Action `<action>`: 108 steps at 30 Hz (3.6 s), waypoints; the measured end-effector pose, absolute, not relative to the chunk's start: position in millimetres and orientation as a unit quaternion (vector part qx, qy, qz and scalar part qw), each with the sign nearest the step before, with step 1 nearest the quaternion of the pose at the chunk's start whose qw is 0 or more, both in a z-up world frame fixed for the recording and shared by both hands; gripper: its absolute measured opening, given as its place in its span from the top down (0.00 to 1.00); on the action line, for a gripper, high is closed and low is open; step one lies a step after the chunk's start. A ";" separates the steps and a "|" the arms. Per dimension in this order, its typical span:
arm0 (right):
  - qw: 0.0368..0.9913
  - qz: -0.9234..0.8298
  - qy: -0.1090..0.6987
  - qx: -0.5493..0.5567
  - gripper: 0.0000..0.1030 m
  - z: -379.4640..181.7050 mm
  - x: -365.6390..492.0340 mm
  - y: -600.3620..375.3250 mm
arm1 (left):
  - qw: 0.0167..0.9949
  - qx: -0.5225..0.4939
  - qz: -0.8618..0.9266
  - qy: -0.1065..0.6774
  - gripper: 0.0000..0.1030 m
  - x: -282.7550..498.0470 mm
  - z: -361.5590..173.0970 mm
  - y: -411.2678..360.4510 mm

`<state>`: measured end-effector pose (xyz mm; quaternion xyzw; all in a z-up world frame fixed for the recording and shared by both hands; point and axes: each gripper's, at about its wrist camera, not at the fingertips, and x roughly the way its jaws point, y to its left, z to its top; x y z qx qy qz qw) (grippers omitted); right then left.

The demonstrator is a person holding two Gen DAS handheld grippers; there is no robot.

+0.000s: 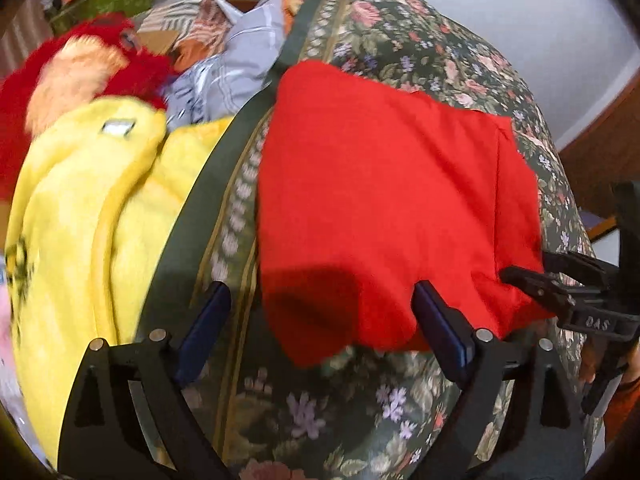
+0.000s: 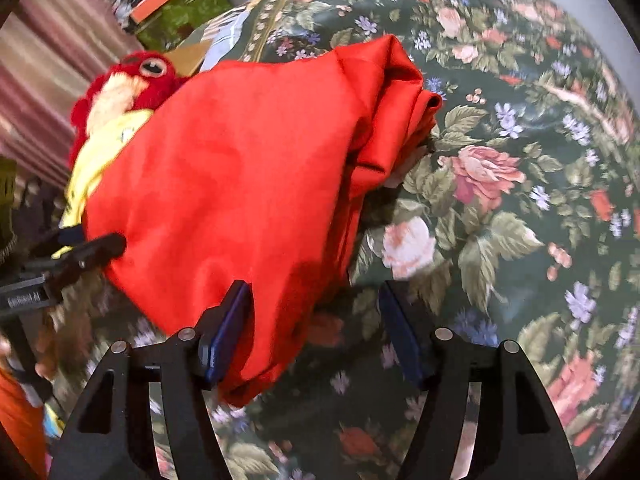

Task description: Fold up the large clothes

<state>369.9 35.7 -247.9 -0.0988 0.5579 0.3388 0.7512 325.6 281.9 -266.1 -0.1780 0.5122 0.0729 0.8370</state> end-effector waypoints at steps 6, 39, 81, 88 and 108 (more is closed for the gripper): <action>0.764 0.330 0.531 -0.161 0.38 -245.9 346.4 31.6 | 0.831 -0.208 0.090 0.508 0.11 303.1 -270.3 280.9; 0.896 0.413 0.146 0.076 0.38 56.3 138.7 -95.6 | 0.986 -0.061 0.082 0.128 0.11 67.8 26.5 136.6; 0.935 0.343 0.087 0.019 0.00 51.7 79.7 -106.0 | 0.991 -0.020 0.111 0.074 0.00 1.6 28.8 81.5; 0.935 0.342 0.092 0.019 0.00 52.2 81.1 -108.6 | 0.990 -0.026 0.113 0.079 0.00 4.8 28.1 84.1; 0.935 0.340 0.099 0.020 0.00 54.0 81.5 -109.2 | 0.990 -0.039 0.101 0.092 0.00 11.4 26.2 89.1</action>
